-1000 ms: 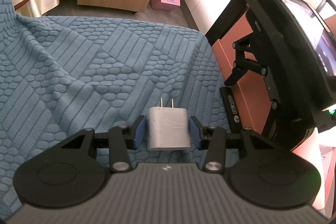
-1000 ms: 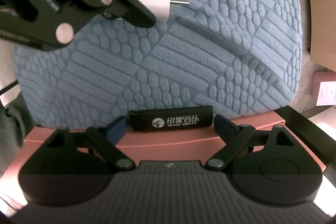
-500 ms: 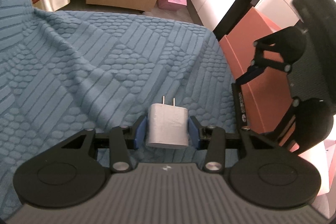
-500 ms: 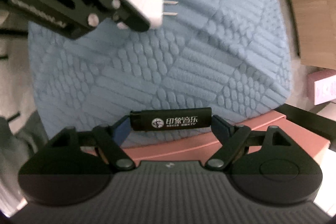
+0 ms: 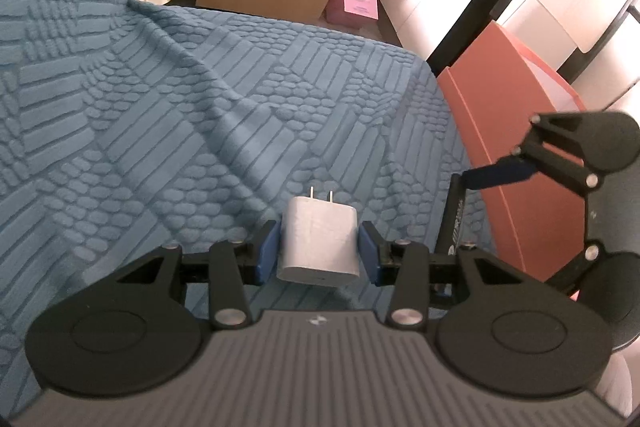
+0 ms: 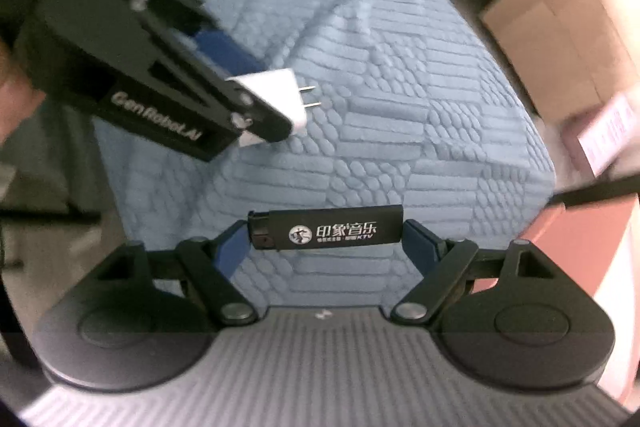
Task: Organize rigid objects
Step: 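Lift charger with left tool while right tool lifts USB stick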
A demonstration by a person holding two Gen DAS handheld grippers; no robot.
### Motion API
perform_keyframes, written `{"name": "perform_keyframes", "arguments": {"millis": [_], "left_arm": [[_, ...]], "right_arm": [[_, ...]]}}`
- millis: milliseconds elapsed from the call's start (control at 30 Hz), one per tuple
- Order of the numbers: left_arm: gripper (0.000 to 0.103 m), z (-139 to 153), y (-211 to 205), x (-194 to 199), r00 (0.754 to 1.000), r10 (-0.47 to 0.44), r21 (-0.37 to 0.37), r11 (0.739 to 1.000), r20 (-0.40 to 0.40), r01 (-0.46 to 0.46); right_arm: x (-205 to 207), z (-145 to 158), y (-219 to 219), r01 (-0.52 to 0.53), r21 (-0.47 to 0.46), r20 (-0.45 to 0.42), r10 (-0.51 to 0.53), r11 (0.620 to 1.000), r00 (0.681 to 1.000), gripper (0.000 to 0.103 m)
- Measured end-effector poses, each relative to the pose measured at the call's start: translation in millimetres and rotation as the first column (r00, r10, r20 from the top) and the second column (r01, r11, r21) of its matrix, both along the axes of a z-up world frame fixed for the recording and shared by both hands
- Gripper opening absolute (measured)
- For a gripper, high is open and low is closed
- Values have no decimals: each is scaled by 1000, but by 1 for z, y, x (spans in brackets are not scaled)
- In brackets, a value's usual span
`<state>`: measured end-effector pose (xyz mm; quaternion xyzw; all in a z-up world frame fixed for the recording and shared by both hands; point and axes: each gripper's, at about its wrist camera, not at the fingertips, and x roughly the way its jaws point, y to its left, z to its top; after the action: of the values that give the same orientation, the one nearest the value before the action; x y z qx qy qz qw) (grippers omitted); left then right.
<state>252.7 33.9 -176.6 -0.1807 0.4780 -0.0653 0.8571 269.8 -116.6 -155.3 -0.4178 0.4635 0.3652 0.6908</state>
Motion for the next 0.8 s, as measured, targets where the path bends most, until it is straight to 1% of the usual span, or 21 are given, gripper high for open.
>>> {"name": "perform_keyframes", "arguments": {"millis": [33, 133, 233, 333, 400, 467, 533, 600, 667, 733, 800], "left_arm": [[50, 0, 2, -2, 1000, 4, 3, 1000, 0, -4], [50, 1, 8, -8, 1000, 16, 12, 1000, 2, -16], [50, 3, 12, -11, 999, 37, 13, 999, 6, -37], [50, 3, 15, -15, 999, 55, 15, 998, 2, -55], [50, 2, 13, -16, 998, 61, 28, 998, -15, -60], [50, 1, 12, -17, 998, 59, 35, 998, -20, -58], [50, 2, 11, -18, 998, 60, 42, 997, -20, -59], [50, 2, 12, -19, 998, 64, 44, 997, -19, -63], [49, 3, 14, -21, 997, 74, 41, 997, -19, -73], [50, 4, 16, -22, 996, 83, 38, 996, -17, -82], [49, 6, 17, -23, 996, 87, 38, 996, -13, -86]], "right_arm": [[-2, -1, -1, 37, 15, 15, -37, 999, 999, 85], [-12, -3, -4, 120, 85, 3, -121, 989, 993, 85], [-19, -6, -7, 231, 134, -2, -232, 964, 973, 85], [-22, -8, -15, 348, 202, -29, -350, 916, 936, 85], [-24, -10, -20, 441, 234, -58, -441, 866, 896, 85], [-28, -10, -23, 467, 278, -79, -465, 839, 882, 85], [-31, -11, -27, 509, 308, -78, -512, 804, 855, 85], [-34, -10, -30, 532, 345, -81, -540, 773, 838, 85], [-36, -8, -33, 546, 370, -68, -564, 752, 823, 85], [-37, -7, -35, 562, 388, -83, -580, 730, 810, 85], [-38, -6, -36, 566, 407, -82, -588, 717, 805, 85]]}}
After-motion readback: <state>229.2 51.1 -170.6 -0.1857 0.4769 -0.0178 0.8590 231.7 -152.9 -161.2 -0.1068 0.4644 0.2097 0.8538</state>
